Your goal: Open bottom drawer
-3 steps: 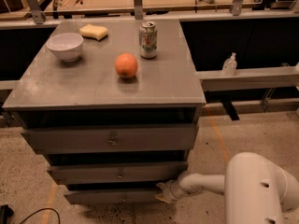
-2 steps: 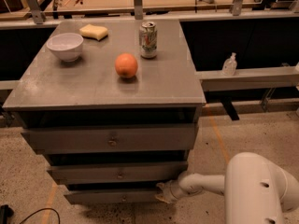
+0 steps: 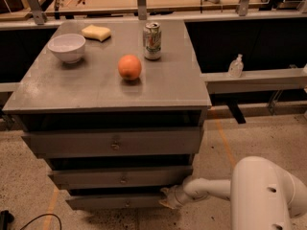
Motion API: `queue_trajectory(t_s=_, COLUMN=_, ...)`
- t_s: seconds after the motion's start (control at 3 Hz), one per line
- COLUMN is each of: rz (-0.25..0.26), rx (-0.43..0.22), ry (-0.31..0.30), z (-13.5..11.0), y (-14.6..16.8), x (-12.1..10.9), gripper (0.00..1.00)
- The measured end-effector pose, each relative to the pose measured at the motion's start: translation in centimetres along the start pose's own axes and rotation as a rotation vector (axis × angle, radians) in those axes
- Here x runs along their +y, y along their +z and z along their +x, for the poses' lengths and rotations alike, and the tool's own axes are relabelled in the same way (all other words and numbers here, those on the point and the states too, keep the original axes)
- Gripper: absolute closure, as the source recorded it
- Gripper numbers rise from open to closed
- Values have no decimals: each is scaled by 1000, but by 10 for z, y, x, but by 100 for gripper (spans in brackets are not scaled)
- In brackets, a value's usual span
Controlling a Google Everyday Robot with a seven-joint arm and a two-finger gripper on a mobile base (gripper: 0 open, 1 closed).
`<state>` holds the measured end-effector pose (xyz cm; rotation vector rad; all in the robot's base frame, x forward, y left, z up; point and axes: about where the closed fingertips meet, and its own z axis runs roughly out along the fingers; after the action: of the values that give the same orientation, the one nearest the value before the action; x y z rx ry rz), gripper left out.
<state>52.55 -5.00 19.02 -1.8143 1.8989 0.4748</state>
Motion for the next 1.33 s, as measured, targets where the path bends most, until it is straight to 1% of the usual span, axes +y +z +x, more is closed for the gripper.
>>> queue_trajectory(t_s=0.33, rz=0, rx=0, ry=0, z=0, y=0, x=0, gripper=100)
queue_trajectory(t_s=0.67, rz=0, rx=0, ry=0, z=0, y=0, x=0, gripper=83)
queue_trajectory(t_s=1.33, rz=-1, rx=0, ry=0, z=0, y=0, x=0, gripper=37)
